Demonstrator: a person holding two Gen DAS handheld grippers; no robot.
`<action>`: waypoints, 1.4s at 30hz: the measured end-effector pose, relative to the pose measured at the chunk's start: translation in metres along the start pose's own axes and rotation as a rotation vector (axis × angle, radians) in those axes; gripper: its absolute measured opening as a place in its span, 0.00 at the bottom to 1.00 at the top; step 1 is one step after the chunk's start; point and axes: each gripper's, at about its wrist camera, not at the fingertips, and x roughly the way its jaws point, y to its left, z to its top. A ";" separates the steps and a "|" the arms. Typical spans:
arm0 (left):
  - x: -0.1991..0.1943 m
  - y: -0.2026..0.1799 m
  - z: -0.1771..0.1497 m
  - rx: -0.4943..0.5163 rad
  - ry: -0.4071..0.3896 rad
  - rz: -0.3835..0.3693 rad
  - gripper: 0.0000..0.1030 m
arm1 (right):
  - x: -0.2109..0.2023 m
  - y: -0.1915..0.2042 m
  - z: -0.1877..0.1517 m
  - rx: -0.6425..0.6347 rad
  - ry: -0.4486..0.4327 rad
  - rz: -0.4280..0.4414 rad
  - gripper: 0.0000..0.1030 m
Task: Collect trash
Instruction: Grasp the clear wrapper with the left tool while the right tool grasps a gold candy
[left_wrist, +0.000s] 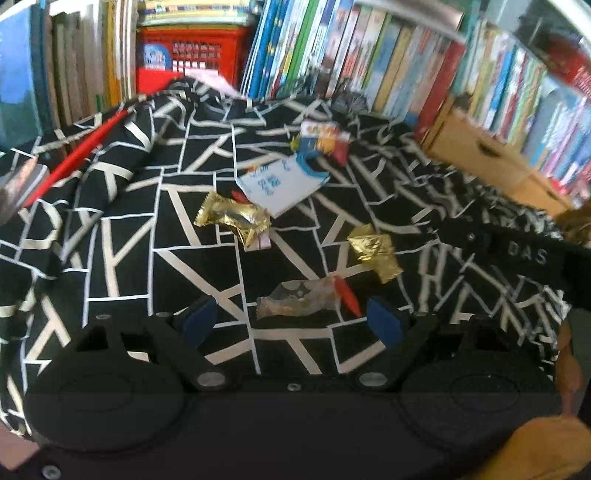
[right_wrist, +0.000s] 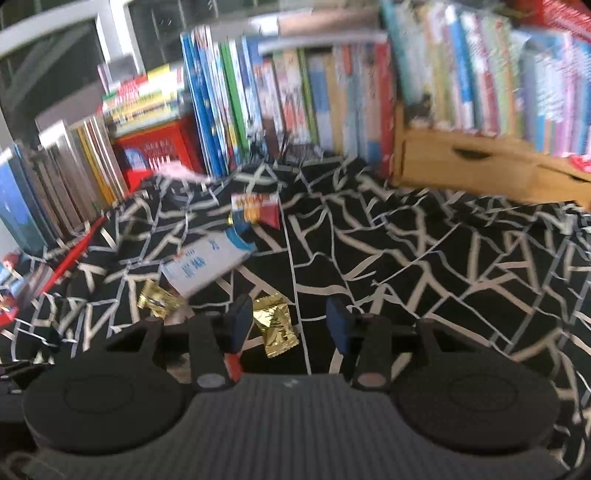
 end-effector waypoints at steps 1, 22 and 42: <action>0.009 -0.002 0.001 0.000 0.010 0.012 0.84 | 0.012 -0.001 0.001 -0.006 0.020 0.011 0.58; 0.074 -0.003 0.015 -0.120 0.157 -0.026 0.26 | 0.111 0.007 -0.001 -0.150 0.232 0.125 0.26; 0.032 -0.019 0.019 -0.074 0.071 0.018 0.17 | 0.074 -0.002 0.004 -0.115 0.161 0.130 0.25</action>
